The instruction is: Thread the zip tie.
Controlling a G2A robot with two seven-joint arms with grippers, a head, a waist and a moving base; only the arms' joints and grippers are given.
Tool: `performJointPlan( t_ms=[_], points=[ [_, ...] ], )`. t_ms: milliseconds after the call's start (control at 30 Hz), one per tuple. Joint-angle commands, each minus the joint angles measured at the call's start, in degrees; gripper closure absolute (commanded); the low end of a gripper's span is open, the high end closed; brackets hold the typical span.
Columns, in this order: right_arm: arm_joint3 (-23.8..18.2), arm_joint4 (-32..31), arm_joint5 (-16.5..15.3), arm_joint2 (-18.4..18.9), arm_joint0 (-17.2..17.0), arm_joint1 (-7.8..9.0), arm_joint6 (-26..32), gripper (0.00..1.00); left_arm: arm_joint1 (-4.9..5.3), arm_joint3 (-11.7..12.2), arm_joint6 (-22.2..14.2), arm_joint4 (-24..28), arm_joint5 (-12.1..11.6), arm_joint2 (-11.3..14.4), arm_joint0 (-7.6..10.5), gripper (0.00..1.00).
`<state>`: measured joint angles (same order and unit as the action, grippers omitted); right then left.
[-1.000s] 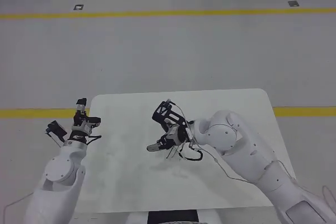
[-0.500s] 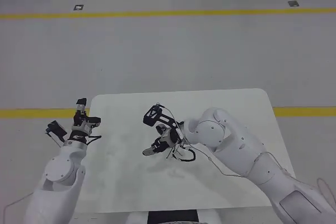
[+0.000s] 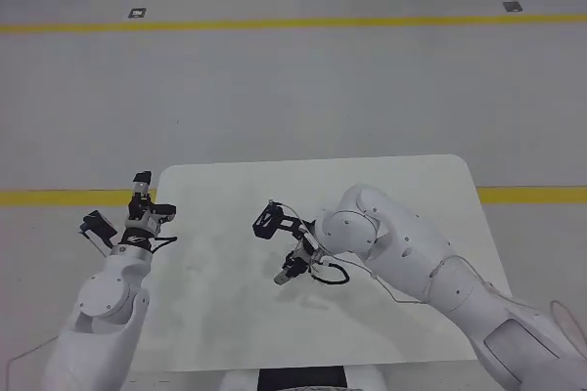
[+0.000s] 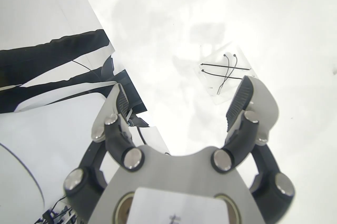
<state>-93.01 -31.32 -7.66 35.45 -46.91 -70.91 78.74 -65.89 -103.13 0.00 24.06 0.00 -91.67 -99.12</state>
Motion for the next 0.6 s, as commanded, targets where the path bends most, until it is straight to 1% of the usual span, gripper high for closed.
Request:
performJointPlan(
  t_ms=[0, 233, 300, 400, 467, 567],
  points=[
    [-0.02, 0.06, 0.03, 0.06, -0.03, 0.01, -0.05, 0.00, 0.00, 0.00, 0.00, 0.00, 0.00, 0.00, 0.00, 0.00],
    [0.23, -0.25, -0.01, -0.32, -0.12, -0.02, 0.22, 0.00, 0.00, 0.00, 0.00, 0.00, 0.00, 0.00, 0.00, 0.00],
    [1.72, 0.02, 1.27, -1.73, 0.46, -0.55, 0.90, 0.00, 0.00, 0.00, 0.00, 0.00, 0.00, 0.00, 0.00, 0.00],
    [4.86, 2.23, 4.77, -4.14, 2.54, -1.61, 0.90, 0.00, 0.00, 0.00, 0.00, 0.00, 0.00, 0.00, 0.00, 0.00],
    [6.20, 4.12, 6.06, -5.64, 4.02, -2.33, 0.90, 0.00, 0.00, 0.00, 0.00, 0.00, 0.00, 0.00, 0.00, 0.00],
    [6.40, 4.35, 6.22, -5.83, 4.18, -2.41, 0.90, 0.00, 0.00, 0.00, 0.00, 0.00, 0.00, 0.00, 0.00, 0.00]
  ],
)
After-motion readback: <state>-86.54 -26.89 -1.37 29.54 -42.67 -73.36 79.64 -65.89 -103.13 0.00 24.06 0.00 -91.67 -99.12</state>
